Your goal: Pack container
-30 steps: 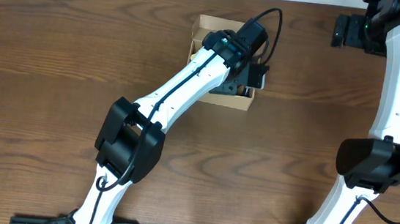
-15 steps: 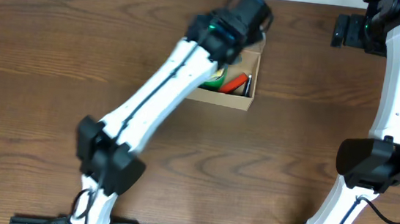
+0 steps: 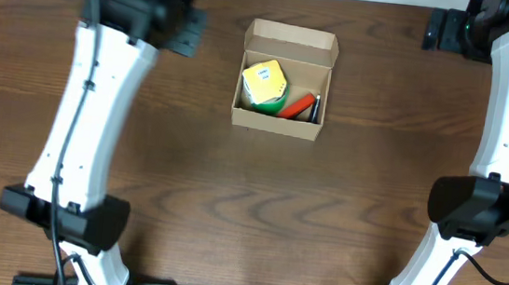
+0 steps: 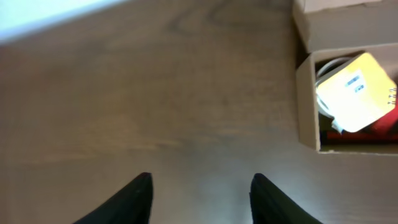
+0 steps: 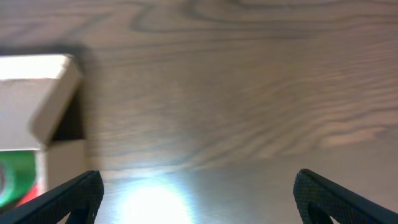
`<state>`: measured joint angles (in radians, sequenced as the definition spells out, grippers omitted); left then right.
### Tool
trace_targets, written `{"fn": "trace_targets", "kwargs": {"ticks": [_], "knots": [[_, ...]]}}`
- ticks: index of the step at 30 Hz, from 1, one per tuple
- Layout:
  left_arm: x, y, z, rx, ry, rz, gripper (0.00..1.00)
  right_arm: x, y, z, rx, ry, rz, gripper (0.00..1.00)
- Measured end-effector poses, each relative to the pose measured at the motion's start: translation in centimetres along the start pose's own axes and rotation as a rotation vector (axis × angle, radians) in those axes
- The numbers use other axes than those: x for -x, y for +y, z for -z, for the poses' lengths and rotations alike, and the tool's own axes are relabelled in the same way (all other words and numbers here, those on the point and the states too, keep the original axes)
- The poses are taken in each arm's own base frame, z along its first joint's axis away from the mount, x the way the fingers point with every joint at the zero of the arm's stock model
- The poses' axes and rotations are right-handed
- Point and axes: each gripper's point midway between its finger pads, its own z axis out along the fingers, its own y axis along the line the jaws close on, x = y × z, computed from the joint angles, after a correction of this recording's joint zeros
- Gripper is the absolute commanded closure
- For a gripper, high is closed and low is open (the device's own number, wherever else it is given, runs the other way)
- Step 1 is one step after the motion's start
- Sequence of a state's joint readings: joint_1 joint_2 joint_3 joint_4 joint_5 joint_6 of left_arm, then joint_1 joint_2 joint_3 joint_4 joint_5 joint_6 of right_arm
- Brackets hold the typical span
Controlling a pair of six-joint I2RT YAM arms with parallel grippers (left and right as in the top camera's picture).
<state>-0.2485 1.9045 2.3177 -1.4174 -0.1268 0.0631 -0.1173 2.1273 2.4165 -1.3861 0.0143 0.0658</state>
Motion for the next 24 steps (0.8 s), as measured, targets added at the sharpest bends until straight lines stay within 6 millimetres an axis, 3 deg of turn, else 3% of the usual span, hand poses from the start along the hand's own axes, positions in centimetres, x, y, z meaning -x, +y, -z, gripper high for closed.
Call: {"fn": "trace_targets", "kwargs": {"ticks": [1,2,3,5,10,12,20,24], "knots": [[-0.3,0.6,-0.4,-0.031,0.017,0.04,0.39,0.0,0.4,0.0,0.024,-0.001,-0.008,0.01],[-0.5,1.0,-0.6,-0.06,0.03,0.076,0.47,0.1,0.9,0.0,0.054,-0.004,-0.014,0.11],[-0.7,1.5,-0.9,-0.09,0.037,0.113,0.59,0.2,1.4,0.1,0.084,-0.007,-0.019,0.31],[-0.5,2.0,-0.9,-0.129,0.031,0.162,0.73,0.2,2.2,0.1,0.131,-0.005,-0.029,0.56],[-0.3,2.0,-1.8,-0.206,0.043,0.213,0.88,-0.5,4.2,-0.2,0.226,0.031,-0.057,0.97],[-0.5,1.3,-3.1,-0.24,0.079,0.219,0.94,-1.2,4.9,-0.8,0.244,0.065,-0.075,0.99],[-1.3,-2.8,-12.3,-0.462,0.257,0.202,0.94,-3.8,7.6,-5.8,0.35,0.159,-0.094,0.99],[-1.7,-3.8,-15.0,-0.617,0.3,0.242,0.94,-5.0,8.7,-7.7,0.429,0.196,-0.118,0.99]]}}
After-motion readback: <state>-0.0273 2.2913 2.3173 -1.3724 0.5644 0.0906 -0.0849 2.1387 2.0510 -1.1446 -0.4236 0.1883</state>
